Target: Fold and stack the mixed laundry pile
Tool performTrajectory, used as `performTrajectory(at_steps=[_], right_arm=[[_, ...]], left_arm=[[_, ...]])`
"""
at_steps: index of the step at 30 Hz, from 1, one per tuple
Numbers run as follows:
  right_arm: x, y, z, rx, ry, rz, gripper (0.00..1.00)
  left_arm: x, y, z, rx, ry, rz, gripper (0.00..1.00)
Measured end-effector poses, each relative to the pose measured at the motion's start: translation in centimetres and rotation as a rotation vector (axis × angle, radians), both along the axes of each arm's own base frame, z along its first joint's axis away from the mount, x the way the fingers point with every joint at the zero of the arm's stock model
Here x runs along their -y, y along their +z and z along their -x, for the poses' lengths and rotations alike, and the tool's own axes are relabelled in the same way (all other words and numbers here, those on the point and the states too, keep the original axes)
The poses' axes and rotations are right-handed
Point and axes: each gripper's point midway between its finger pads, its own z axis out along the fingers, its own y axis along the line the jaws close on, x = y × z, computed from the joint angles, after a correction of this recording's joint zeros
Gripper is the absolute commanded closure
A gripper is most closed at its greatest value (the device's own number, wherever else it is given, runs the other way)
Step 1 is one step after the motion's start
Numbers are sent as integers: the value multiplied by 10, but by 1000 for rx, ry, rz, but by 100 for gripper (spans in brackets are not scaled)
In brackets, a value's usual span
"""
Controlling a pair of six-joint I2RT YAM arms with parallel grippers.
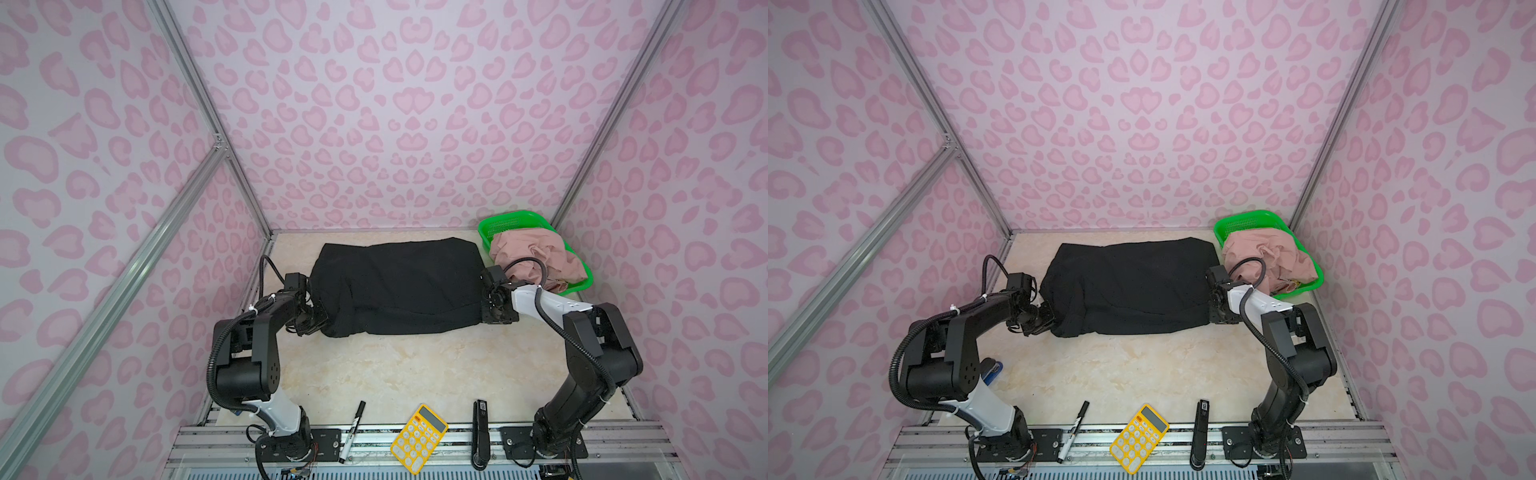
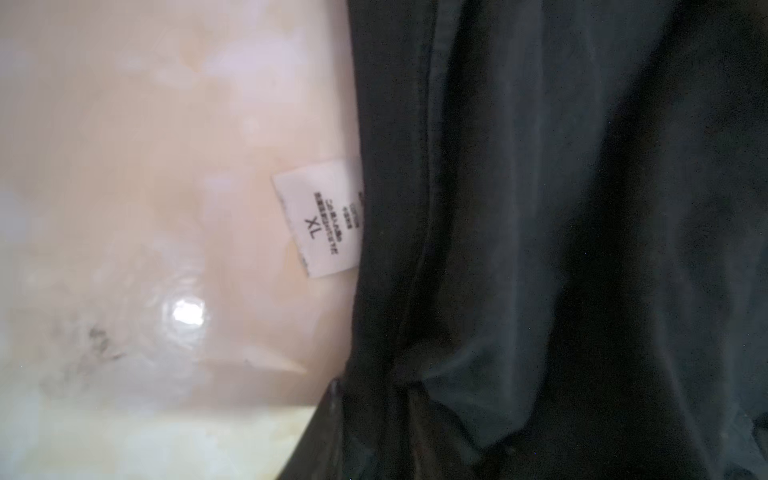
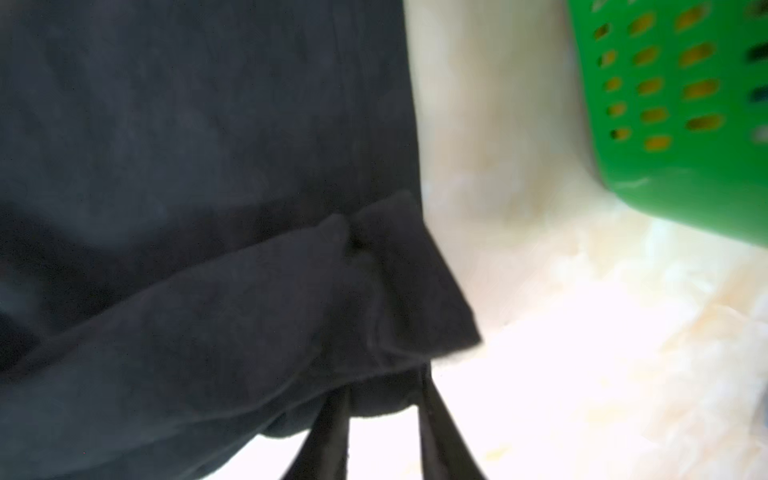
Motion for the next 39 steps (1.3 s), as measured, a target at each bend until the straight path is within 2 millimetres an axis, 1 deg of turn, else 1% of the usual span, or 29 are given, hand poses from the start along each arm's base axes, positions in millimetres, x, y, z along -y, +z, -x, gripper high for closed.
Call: performTrajectory(at_steps=[1, 3, 7, 10, 13, 15, 18, 21, 23, 26, 29, 31, 36, 39], right_arm=[[0, -2, 2, -7, 1, -3, 93], [1, -4, 4, -14, -1, 0, 100], [2, -2, 7, -14, 3, 2, 100], [4, 3, 10, -10, 3, 1, 100], [6, 8, 12, -3, -2, 0, 100], [7, 9, 15, -3, -4, 0, 100], [10, 12, 17, -1, -9, 4, 100], [12, 13, 21, -1, -13, 6, 100], [13, 12, 23, -9, -16, 7, 100], [13, 10, 26, -15, -20, 7, 100], [13, 8, 28, -22, -27, 6, 100], [13, 8, 28, -21, -27, 3, 100], [13, 8, 28, -20, -27, 2, 100], [13, 8, 28, -20, -27, 2, 100]], left_arm=[[-2, 0, 0, -1, 7, 2, 84], [-8, 1, 0, 1, 26, 4, 87], [-23, 14, 3, 11, 67, -20, 92], [-35, 30, -1, 35, 87, -60, 92], [-41, 41, -2, 46, 87, -93, 89], [-46, 47, -2, 46, 90, -116, 83], [-51, 50, 2, 35, 95, -147, 58], [-56, 48, 9, 19, 101, -172, 48], [-57, 43, 15, 2, 105, -182, 46], [-56, 32, 25, -28, 111, -180, 46], [-53, 21, 35, -55, 131, -162, 50], [-50, 15, 39, -62, 136, -148, 51], [-47, 1, 39, -77, 154, -118, 58], [-47, -2, 33, -65, 167, -106, 66]])
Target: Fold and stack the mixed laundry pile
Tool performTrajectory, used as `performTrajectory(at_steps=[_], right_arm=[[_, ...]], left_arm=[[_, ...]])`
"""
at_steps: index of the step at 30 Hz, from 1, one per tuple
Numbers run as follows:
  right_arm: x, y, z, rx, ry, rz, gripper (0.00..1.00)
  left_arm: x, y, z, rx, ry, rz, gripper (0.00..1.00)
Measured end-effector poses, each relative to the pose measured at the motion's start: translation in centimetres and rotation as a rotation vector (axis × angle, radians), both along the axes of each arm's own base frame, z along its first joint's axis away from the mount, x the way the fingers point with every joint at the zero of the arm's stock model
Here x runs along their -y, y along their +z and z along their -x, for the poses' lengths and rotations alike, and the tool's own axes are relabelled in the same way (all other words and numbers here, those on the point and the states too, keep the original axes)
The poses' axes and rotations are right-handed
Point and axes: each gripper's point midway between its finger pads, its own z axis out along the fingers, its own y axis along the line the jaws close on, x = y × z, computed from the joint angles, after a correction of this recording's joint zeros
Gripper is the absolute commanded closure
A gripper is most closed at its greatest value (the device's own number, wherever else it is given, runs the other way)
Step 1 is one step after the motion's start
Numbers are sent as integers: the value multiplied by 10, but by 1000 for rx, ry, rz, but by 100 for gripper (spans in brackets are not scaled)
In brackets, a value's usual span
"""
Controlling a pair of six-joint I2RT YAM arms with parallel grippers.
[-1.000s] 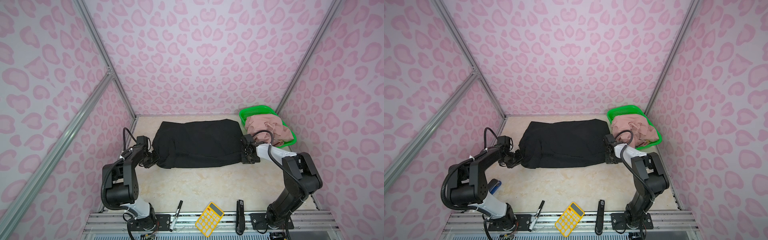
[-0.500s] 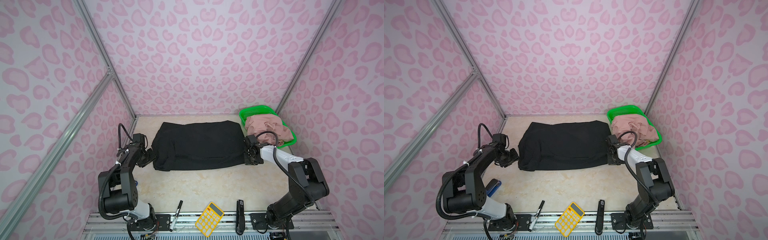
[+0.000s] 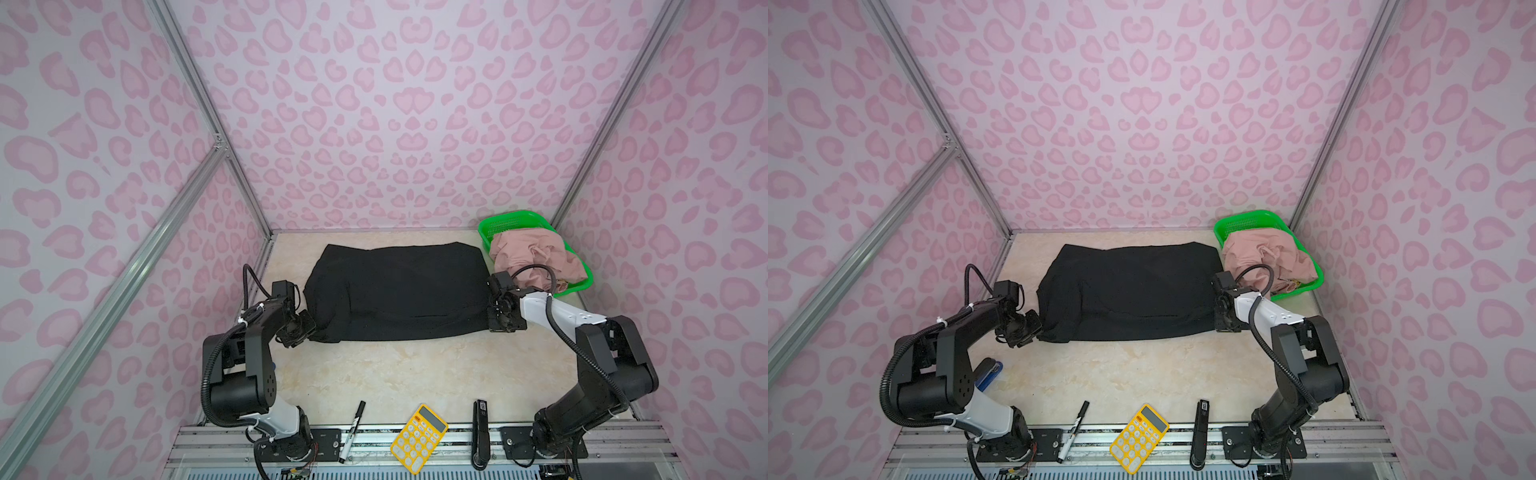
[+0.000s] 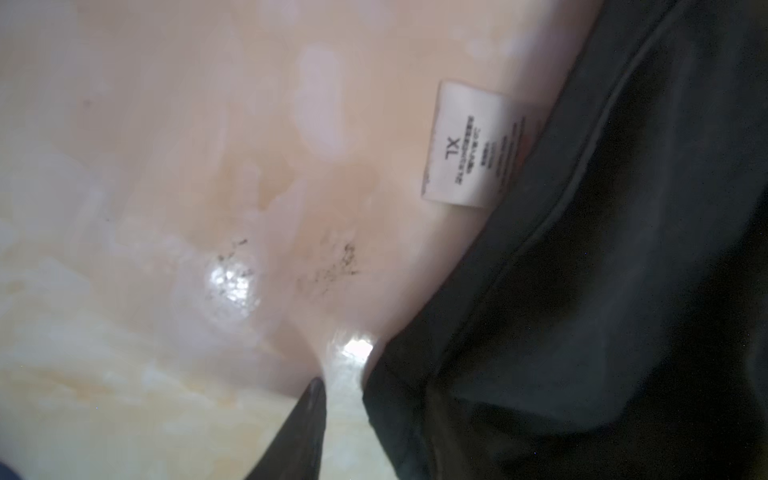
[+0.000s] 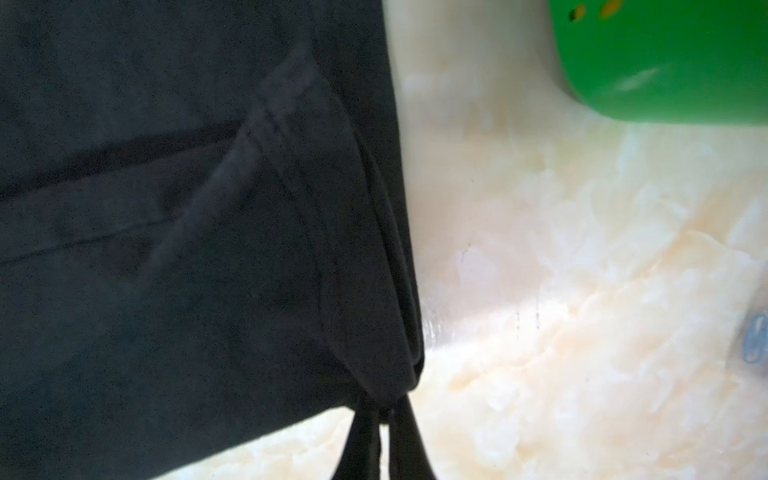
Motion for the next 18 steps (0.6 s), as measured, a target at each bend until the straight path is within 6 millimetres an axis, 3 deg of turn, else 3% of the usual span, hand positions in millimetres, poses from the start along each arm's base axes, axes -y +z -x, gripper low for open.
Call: performTrajectory(at_steps=[7, 12, 18], right_arm=[[0, -1, 0, 1, -1, 0, 100], [4, 0, 0, 7, -12, 3, 100], [10, 9, 1, 41, -33, 13, 100]], left_arm=[[-2, -2, -17, 55, 15, 34, 96], [-17, 4, -11, 57, 66, 36, 97], [-41, 45, -13, 129, 122, -9, 97]])
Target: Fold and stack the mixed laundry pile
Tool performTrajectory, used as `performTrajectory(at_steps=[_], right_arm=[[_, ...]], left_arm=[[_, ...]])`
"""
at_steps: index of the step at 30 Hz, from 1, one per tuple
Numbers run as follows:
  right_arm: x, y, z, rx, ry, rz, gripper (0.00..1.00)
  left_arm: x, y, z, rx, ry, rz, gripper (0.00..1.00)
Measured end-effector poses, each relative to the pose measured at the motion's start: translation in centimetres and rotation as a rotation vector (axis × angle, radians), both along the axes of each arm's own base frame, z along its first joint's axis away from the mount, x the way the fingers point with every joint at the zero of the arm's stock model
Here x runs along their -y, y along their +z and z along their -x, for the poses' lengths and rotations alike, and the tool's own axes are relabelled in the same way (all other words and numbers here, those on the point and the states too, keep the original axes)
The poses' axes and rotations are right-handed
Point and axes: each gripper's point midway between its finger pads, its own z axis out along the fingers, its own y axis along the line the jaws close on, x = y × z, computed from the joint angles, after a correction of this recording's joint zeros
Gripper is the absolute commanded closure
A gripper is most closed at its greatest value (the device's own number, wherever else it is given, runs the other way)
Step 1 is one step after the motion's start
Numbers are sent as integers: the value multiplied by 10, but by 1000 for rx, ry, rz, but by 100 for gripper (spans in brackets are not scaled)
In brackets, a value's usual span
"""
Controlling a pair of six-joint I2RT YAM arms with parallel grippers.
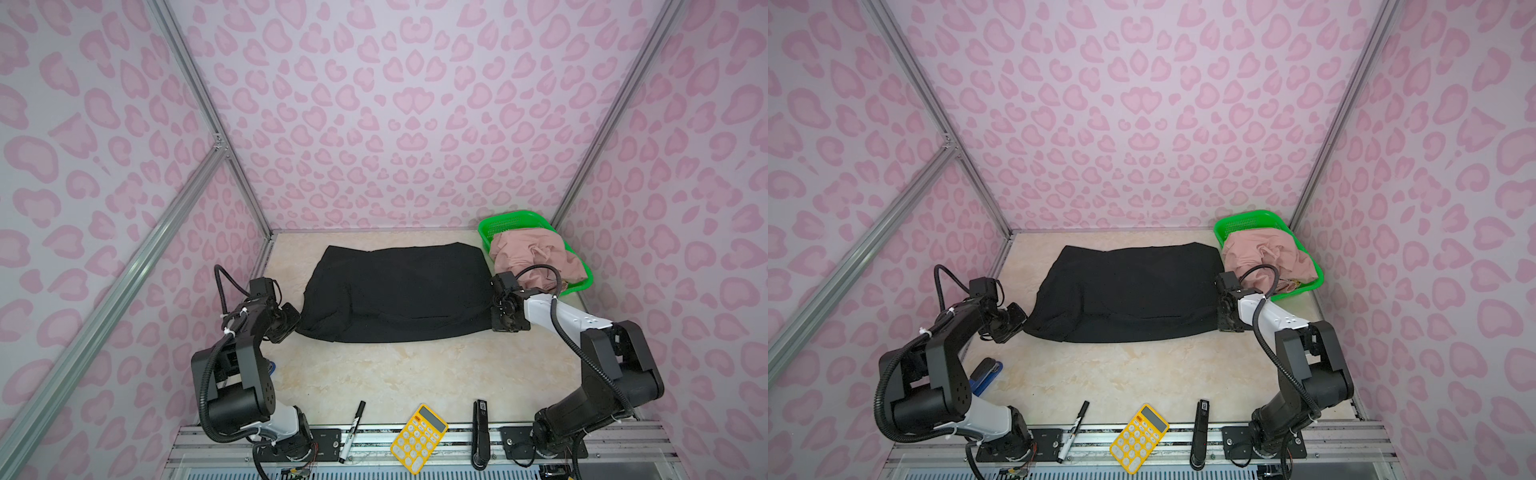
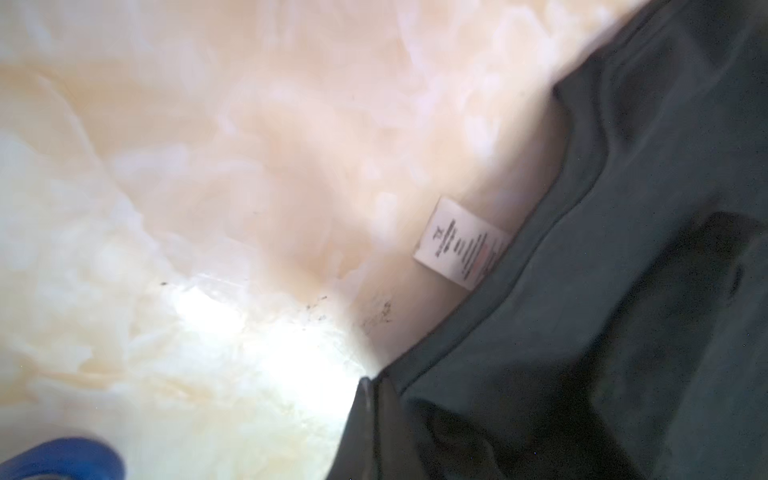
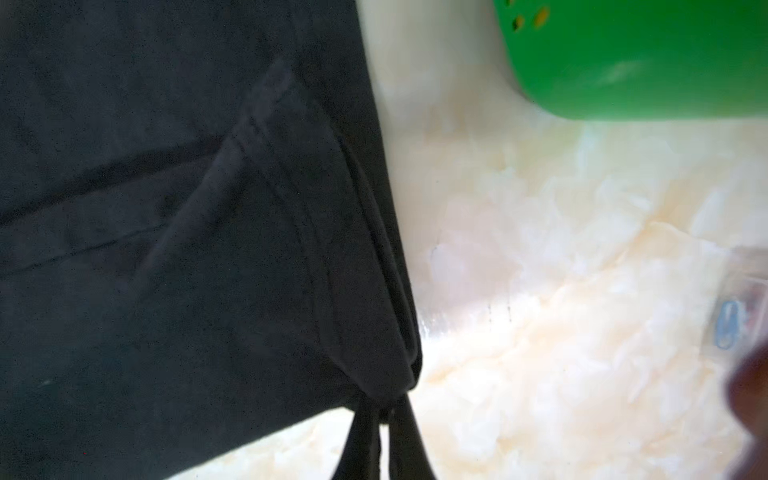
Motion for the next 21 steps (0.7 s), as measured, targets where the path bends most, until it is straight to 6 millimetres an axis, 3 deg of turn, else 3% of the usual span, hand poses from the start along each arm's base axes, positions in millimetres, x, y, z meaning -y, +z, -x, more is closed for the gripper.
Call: performTrajectory(at_steps=[4, 8, 11, 13, 17, 21], right_arm=[[3, 5, 3, 22, -21, 0, 100], [5, 4, 10, 21, -33, 1, 100], [7, 2, 17, 14, -47, 3, 100], [9, 0, 21, 7, -58, 8, 98], [12, 2, 28, 6, -79, 7, 79], [10, 16, 26, 30, -69, 18, 62]], left_arm=[[-7, 22, -6, 25, -4, -38, 97], [-12, 16, 6, -28, 10, -62, 94], [-14, 9, 17, -75, 13, -71, 72], [-19, 9, 20, -86, 25, -93, 49], [-23, 17, 24, -81, 27, -128, 43], [-12, 44, 20, 17, -46, -141, 37]])
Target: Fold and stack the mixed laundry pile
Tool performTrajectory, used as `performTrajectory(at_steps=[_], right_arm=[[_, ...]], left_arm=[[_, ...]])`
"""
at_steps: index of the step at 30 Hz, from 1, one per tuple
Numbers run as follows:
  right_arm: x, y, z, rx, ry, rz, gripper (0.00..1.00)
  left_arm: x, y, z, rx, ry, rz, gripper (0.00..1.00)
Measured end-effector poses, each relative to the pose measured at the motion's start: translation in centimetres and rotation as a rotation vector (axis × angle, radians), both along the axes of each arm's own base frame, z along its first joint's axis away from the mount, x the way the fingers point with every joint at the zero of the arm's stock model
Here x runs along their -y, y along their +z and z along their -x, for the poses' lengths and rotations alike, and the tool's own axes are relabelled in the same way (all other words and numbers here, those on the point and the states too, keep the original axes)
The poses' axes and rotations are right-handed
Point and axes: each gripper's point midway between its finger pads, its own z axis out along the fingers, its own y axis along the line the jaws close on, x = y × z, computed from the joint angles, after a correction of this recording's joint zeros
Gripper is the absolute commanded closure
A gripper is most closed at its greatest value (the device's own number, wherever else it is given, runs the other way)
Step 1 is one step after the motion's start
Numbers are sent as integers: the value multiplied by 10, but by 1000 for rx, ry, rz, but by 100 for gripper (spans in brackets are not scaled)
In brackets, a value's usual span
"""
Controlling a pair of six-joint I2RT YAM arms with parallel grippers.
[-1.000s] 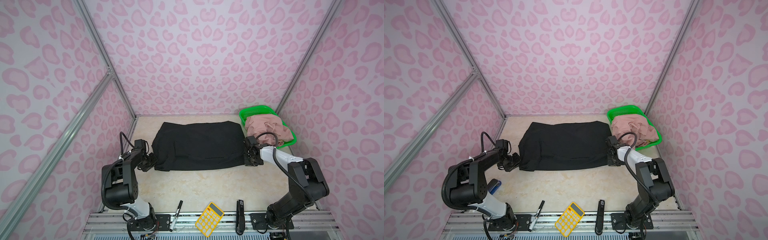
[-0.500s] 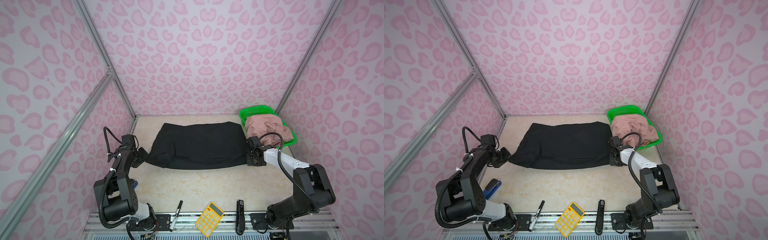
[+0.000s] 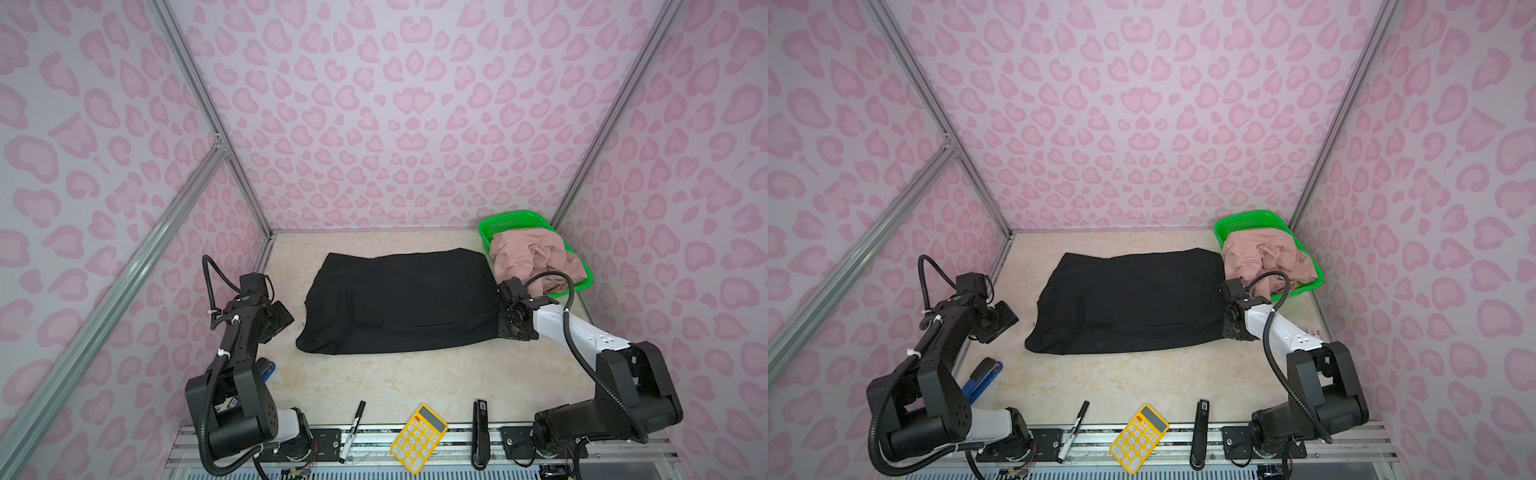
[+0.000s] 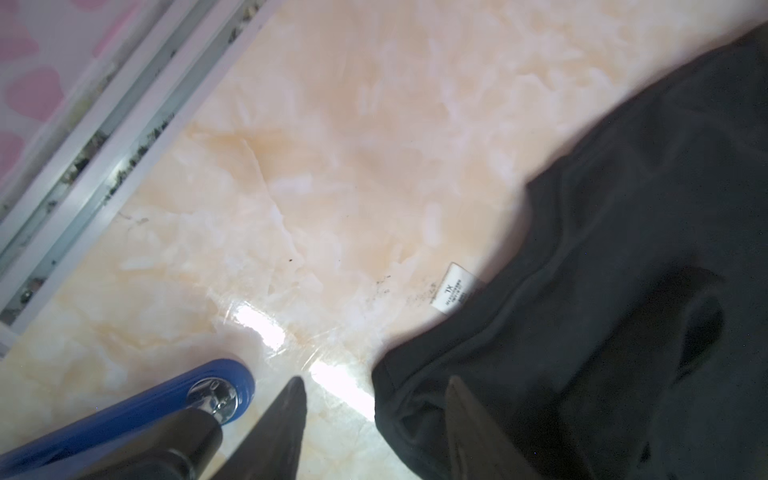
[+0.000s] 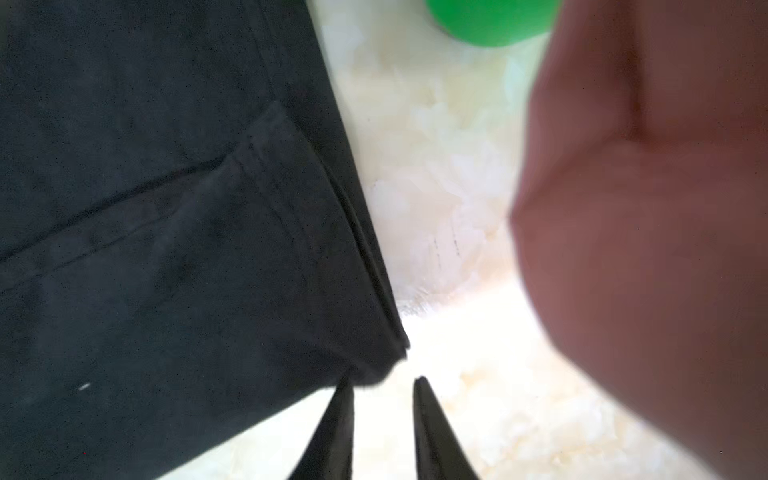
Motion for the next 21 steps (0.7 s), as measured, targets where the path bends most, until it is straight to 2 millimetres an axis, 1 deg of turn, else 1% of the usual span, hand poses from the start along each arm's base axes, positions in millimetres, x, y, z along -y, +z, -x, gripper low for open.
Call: performTrajectory(at_steps=[1, 2, 3, 4, 5, 7, 10, 15, 17, 19, 21], right_arm=[[-2, 6, -3, 12, 11, 6, 58], [-6, 12, -7, 25, 26, 10, 55], [-9, 17, -10, 36, 36, 13, 52], [-14, 22, -15, 50, 53, 16, 50], [-18, 26, -18, 56, 75, 21, 48], [-28, 27, -23, 57, 119, 18, 46], [-40, 19, -25, 20, 187, 7, 43], [-50, 7, -29, -22, 265, -16, 39], [-53, 6, -34, -25, 274, -26, 39], [-56, 4, -40, -23, 278, -40, 40], [-55, 1, -47, -25, 266, -46, 42]], left_arm=[[11, 10, -3, 35, -51, -1, 34], [27, 19, -5, 71, -123, 2, 32], [42, 26, -6, 95, -184, 3, 31], [61, 33, -7, 117, -261, 9, 30], [79, 36, -5, 127, -332, 26, 30], [99, 34, -1, 115, -412, 46, 30], [109, 20, 6, 60, -464, 56, 30], [115, -8, 15, -34, -483, 79, 30], [119, -18, 19, -63, -487, 89, 30], [121, -29, 20, -83, -477, 100, 33], [120, -40, 20, -118, -457, 106, 36]])
